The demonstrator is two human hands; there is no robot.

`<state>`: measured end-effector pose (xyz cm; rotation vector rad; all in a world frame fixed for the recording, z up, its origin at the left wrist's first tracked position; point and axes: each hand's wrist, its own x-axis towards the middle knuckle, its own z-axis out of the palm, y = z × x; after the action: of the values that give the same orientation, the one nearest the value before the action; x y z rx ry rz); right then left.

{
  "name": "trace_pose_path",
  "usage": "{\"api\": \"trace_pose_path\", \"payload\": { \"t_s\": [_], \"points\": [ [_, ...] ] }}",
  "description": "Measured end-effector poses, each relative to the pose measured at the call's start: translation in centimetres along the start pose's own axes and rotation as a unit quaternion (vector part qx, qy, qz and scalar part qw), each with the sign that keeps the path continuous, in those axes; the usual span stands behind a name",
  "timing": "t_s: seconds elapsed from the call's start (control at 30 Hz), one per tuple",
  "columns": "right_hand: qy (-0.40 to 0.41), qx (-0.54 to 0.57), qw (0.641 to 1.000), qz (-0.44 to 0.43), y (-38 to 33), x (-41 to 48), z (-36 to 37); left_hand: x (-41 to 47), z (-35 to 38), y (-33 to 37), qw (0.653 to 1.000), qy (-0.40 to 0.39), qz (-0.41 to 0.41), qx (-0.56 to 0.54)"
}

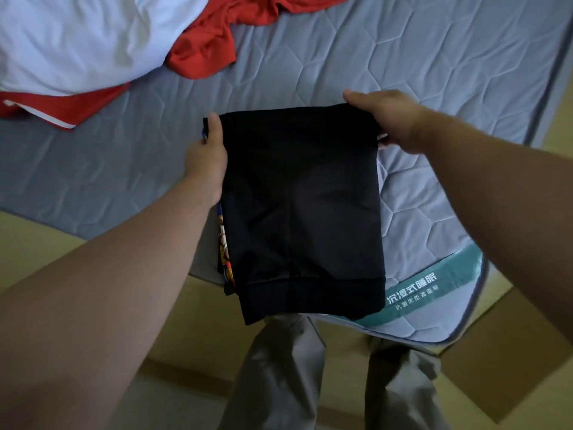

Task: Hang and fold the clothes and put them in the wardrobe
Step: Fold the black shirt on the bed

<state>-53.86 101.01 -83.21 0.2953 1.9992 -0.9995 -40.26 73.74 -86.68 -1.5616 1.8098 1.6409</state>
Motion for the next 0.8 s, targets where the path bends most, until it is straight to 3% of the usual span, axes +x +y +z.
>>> {"api": "trace_pose_path", "payload": {
  "t_s": [0.13,0.27,0.37,0.43,0.57,0.67,0.8],
  "points": [
    [-0.078,-0.031,0.996,0.026,-0.6,0.6,-0.9,0.7,0.0,1.0,0.999,-0.041,-0.027,-0.006],
    [-0.119,-0.056,0.991,0.033,-1.9,1.0,-1.1,0.8,0.1,0.8,0.999,-0.043,-0.003,0.019],
    [-0.038,-0.119,0.988,-0.095,-3.2,1.5,-0.5,1.2,0.6,0.3,0.999,-0.02,0.024,0.021],
    [-0.038,-0.112,0.983,-0.141,-3.8,1.1,0.1,1.7,0.9,-0.2,0.999,0.015,0.042,0.027],
    [-0.04,-0.164,0.973,-0.158,-2.9,0.7,-0.1,1.8,1.8,-0.6,0.988,0.092,0.095,0.074],
    [0.013,-0.282,0.945,-0.167,-1.7,1.0,-1.1,2.3,1.9,-0.8,0.981,0.128,0.104,0.1],
    [0.075,-0.293,0.94,-0.157,-0.2,2.1,-1.8,3.7,2.1,-1.4,0.977,0.154,0.084,0.123]
  ]
}}
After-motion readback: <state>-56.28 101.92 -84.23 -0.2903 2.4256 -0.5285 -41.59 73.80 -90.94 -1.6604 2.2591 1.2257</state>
